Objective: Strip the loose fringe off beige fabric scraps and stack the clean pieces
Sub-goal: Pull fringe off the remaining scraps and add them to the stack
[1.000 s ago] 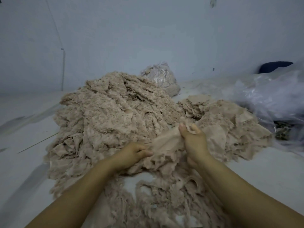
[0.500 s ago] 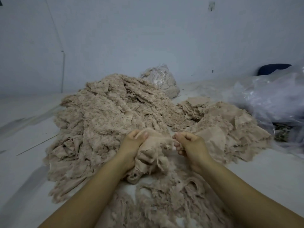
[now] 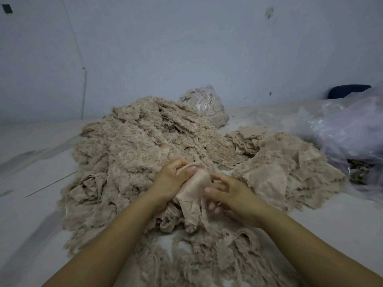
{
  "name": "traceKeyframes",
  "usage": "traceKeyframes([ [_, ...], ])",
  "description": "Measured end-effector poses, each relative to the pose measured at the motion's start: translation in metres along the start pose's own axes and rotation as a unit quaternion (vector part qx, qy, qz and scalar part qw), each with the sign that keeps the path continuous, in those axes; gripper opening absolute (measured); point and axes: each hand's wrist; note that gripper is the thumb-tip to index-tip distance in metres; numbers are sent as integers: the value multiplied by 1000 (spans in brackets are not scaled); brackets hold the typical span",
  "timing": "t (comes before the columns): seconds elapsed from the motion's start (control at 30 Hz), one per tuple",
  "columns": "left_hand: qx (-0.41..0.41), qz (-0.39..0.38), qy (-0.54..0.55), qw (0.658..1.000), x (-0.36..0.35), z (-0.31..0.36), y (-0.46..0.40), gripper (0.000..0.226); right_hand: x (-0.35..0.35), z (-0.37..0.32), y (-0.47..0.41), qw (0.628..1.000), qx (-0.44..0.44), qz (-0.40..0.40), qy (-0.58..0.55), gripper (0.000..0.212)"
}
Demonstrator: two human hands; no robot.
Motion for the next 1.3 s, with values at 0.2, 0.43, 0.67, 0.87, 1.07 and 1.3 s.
traceKeyframes([
  [0.2, 20, 217, 85, 972, 27, -4, -12, 16, -3, 9, 9, 998, -42, -35, 38, 9],
  [0.43, -33, 75, -24, 996, 11, -2, -6, 12, -19, -5, 4, 999, -34, 6, 11, 27],
  [0.67, -40, 141, 93, 985, 20, 6, -10, 14, -25, 16, 11, 993, -88, -75, 29, 9],
  [0.87, -65, -29, -56, 996, 11, 4, -4, 13, -15, -19, 0, 997, -15, 65, 43, 59],
  [1.07, 37, -91, 60, 993, -12, -1, -1, 40, -26, -19, -12, 978, 74, 196, -18, 10],
  [1.3, 104, -189, 53, 975, -10, -22, 7, 45, -16, -9, -23, 943, 65, 309, -105, 18],
])
Point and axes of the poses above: each hand's wrist, its own y-axis away from the middle knuckle, its own x-axis out of the back of the hand, z = x × y, and after that the axes turned 2 degrees about y, right-handed
